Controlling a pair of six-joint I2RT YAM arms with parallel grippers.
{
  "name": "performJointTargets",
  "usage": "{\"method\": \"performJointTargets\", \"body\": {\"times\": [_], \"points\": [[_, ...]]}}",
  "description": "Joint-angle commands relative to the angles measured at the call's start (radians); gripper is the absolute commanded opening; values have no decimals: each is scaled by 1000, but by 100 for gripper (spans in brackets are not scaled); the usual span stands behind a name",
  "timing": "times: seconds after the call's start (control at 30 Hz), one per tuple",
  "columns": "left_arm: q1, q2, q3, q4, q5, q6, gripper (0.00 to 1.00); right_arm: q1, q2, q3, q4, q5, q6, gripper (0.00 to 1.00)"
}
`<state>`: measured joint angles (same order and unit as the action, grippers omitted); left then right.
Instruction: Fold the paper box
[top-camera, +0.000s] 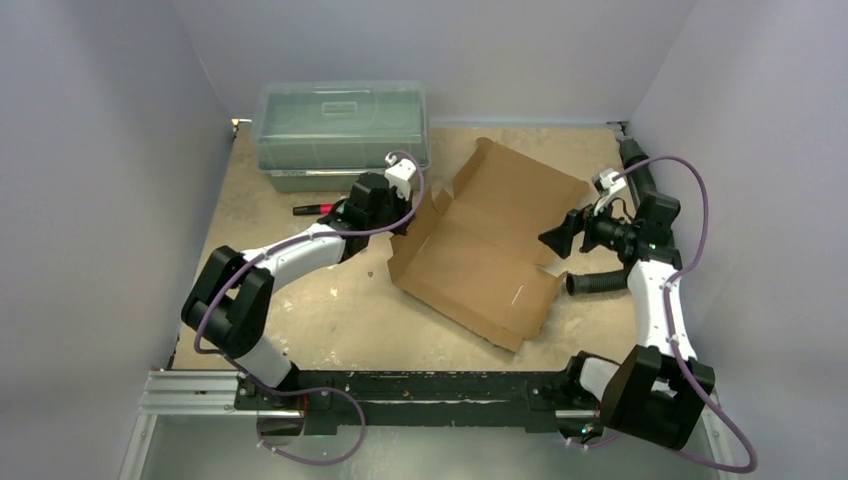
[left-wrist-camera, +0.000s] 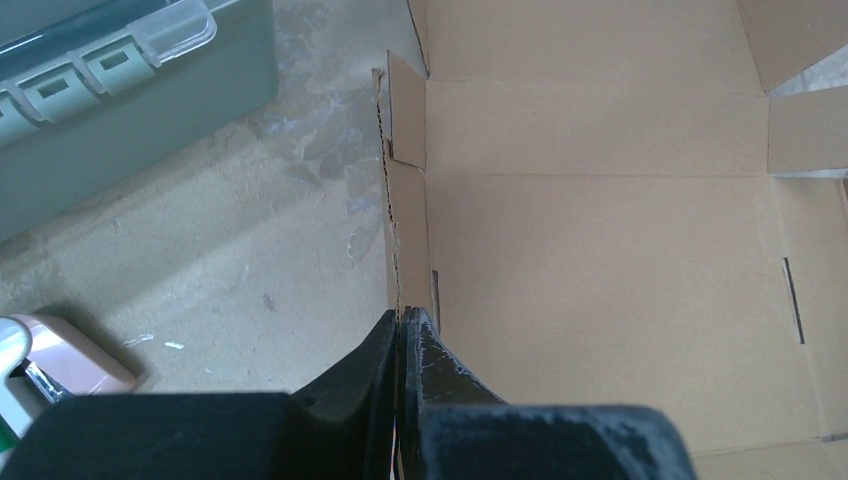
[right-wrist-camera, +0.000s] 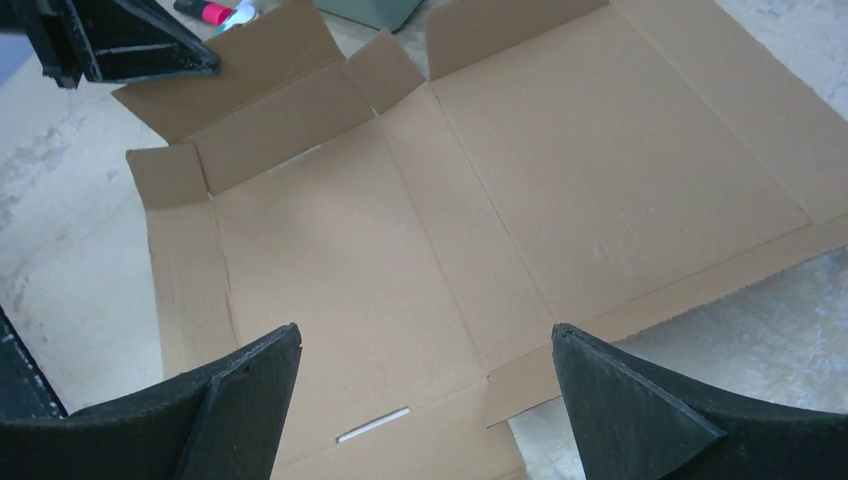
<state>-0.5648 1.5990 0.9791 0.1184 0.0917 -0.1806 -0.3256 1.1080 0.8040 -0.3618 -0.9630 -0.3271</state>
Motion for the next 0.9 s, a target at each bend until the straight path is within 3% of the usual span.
{"method": "performJointTargets", "body": {"times": [0.0,0.07,0.27,0.47,0.63,0.87], "points": [[6,15,53,56,17,1,0,-28,8,-7,72,-49,81,99],[7,18,57,41,14,9,0,-32,5,-13,81,-53,89,99],[78,-57,60,-37,75,-42,31,-34,5,-21,90,-64,91,99],[189,-278,-80,-42,87,-185,56,-35,-3,-19,79,-79,65,99],[195,-488,-198,-133,-84,-304,94,-36,-9,-16,68,-79,42,99],[197,-711,-364,-164,23,-474,97,-35,-17,-18,55,-113,13,99]]}}
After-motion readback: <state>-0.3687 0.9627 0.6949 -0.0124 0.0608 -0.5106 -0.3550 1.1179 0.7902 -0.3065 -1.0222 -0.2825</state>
